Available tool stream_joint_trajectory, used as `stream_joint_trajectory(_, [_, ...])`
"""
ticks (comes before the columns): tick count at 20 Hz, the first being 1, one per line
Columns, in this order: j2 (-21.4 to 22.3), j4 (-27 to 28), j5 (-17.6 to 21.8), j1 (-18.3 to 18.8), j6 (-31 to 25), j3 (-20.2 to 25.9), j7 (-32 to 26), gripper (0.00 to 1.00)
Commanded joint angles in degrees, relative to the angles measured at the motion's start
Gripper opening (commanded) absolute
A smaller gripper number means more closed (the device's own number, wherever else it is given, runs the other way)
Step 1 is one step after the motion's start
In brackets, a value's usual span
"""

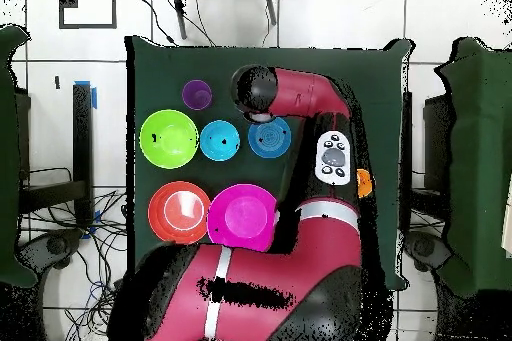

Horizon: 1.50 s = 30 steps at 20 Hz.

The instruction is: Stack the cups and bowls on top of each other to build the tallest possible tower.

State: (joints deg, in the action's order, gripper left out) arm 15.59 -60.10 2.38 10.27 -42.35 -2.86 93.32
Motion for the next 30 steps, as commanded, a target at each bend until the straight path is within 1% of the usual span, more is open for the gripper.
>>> stream_joint_trajectory(1, [-2.2, 0.5, 1.7, -3.4, 1.4, 4.5, 3.7, 1.00])
stream_joint_trajectory(5, [-1.0, -0.8, 1.4, -4.8, 1.1, 3.4, 5.4, 1.00])
stream_joint_trajectory(11, [0.3, -2.3, 0.4, -4.5, 0.3, 3.5, 4.8, 1.00])
stream_joint_trajectory(12, [1.4, -4.4, 0.3, -4.3, 1.1, 3.7, 4.7, 1.00])
stream_joint_trajectory(16, [3.9, -9.5, 0.1, -1.9, 3.1, 5.1, 2.5, 1.00])
stream_joint_trajectory(20, [5.4, -12.1, 1.1, 0.7, 4.2, 6.1, -0.8, 1.00])
stream_joint_trajectory(23, [4.1, -12.0, 1.9, 2.4, 5.7, 7.3, -2.3, 1.00])
stream_joint_trajectory(25, [3.3, -11.5, 2.5, 2.7, 6.4, 7.8, -2.8, 1.00])
stream_joint_trajectory(27, [2.6, -11.5, 3.1, 2.4, 7.6, 7.8, -2.1, 1.00])
stream_joint_trajectory(29, [1.8, -12.4, 3.9, 2.1, 10.6, 7.8, -1.2, 1.00])
stream_joint_trajectory(30, [1.2, -11.8, 4.2, 1.7, 11.5, 7.6, -0.5, 1.00])
